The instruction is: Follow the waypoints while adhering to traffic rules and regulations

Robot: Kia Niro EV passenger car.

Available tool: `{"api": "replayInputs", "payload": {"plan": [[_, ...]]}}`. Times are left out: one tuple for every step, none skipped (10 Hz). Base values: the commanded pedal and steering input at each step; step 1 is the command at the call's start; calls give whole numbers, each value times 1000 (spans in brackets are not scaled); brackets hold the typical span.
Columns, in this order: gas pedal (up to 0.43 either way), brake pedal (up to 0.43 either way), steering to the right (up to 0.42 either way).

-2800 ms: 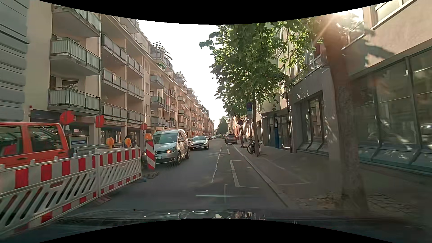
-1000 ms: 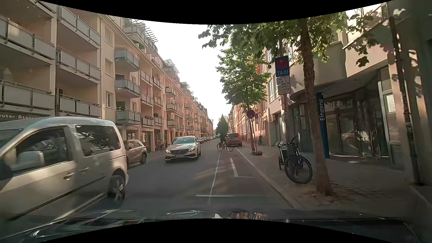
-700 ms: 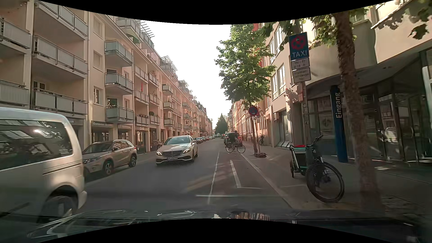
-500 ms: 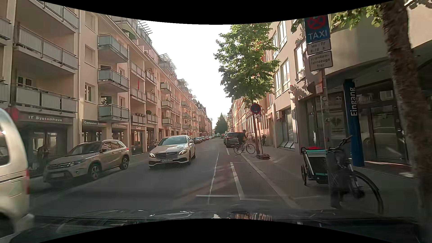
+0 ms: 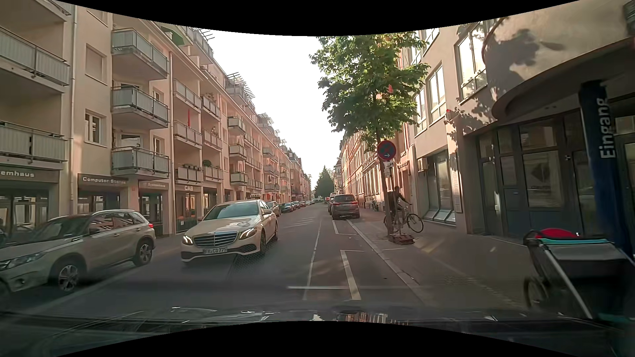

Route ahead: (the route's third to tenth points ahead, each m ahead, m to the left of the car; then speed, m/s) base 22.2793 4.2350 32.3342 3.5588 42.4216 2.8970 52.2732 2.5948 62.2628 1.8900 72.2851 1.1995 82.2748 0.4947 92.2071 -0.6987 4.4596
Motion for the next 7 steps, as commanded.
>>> {"api": "replayInputs", "payload": {"plan": [[0,0,1],[0,0,1],[8,0,1],[20,0,1],[28,0,0],[47,0,-1],[59,0,-4]]}}
